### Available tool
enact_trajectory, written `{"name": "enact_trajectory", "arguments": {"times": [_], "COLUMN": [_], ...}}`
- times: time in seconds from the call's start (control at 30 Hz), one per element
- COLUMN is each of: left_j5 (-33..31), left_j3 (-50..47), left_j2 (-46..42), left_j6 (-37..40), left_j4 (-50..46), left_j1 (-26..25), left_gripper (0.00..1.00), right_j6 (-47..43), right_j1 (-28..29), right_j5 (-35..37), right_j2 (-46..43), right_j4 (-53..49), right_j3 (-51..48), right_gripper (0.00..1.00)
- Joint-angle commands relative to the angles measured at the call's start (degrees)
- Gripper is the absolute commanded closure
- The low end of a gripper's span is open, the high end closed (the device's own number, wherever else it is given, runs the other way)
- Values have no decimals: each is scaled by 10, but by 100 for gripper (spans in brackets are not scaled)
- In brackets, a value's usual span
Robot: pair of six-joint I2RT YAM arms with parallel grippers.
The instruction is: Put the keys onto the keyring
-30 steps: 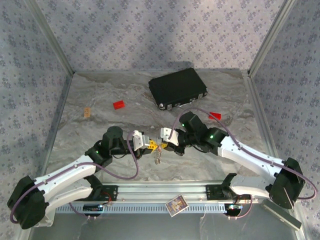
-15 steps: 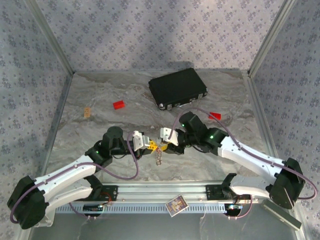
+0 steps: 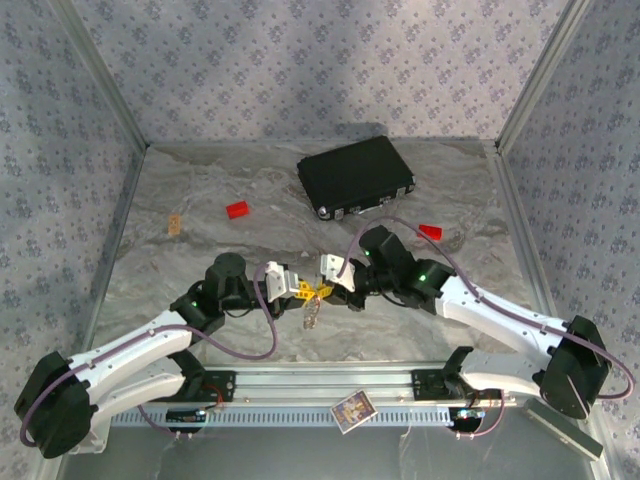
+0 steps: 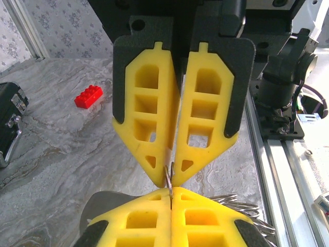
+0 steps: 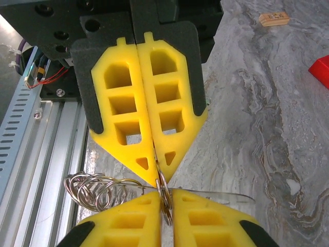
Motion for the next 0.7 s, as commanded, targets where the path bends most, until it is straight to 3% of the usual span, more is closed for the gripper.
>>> {"name": "enact_trajectory", "arguments": {"times": [0.0,0.1,0.17,0.23,0.43,0.67], "left_j5": [22,11,-16,-27,-33,-20], "left_j3": [3,8,18,34,63,83], "left_j2": [5,8,12,18,31,52], "left_j6": [7,8,11,26,57,73], "left_j4": [37,30,2,-40,-105,-119], "left_j1": [-6,-6,-6,-6,-9,-10], "left_gripper": [100,98,77,70,73,77], "right_j6": [12,5,-8,-27,-86,-98], "right_j1": [4,4,4,6,17,32], "right_j5": [-1,3,16,30,71,91], "right_j2": [3,4,6,10,39,43], "right_j4": [20,12,-12,-46,-157,-175], "right_j3": [-6,-2,8,24,87,113], "right_gripper": [92,100,100,100,100,100]}}
